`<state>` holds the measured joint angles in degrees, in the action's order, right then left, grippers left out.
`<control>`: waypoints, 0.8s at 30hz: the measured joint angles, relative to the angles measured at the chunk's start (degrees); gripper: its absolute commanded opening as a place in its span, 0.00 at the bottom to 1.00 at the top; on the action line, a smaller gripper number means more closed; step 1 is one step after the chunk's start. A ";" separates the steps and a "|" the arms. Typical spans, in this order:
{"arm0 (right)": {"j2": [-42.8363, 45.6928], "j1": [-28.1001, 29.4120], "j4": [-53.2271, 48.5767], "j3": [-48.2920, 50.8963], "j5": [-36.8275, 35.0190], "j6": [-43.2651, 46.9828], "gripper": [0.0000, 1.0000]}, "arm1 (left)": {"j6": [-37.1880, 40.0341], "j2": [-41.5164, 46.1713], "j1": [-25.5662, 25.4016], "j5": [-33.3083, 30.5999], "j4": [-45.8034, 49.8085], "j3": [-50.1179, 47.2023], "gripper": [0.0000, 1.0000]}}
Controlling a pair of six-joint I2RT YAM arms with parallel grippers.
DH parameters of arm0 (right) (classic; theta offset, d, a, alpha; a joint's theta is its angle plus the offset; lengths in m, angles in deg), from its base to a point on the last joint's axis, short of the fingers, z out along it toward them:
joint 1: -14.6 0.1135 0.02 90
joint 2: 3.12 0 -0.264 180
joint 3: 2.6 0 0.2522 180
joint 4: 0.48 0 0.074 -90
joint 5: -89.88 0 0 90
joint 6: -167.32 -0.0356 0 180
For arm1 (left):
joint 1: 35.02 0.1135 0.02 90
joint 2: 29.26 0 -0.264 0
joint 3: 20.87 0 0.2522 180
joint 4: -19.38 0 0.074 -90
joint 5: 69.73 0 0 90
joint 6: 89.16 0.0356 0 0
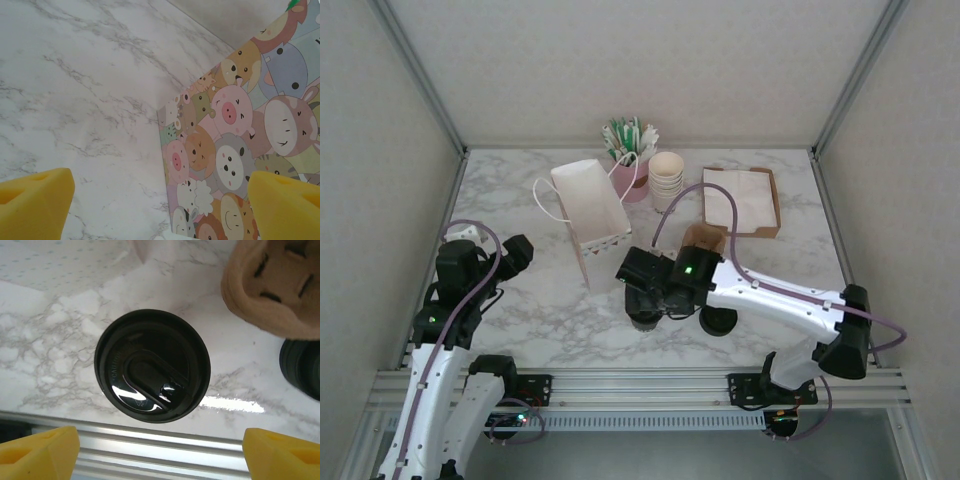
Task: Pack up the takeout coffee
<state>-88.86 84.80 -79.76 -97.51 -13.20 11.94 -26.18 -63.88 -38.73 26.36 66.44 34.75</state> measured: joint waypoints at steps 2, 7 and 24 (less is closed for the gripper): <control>-1.68 0.15 -0.72 -0.46 -0.57 -4.17 0.82 | 0.00 0.00 0.00 0.00 0.00 0.00 0.90; -4.13 0.20 -1.42 -0.50 -0.87 -12.22 0.83 | 0.00 0.00 0.00 -0.02 0.00 0.00 0.90; -9.97 0.20 0.20 -2.40 -0.94 -21.42 0.85 | 0.00 -0.04 0.00 -0.02 0.00 0.00 0.90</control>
<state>-98.83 84.99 -79.56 -99.91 -14.14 -9.48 -26.18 -63.92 -38.73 26.34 66.44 34.75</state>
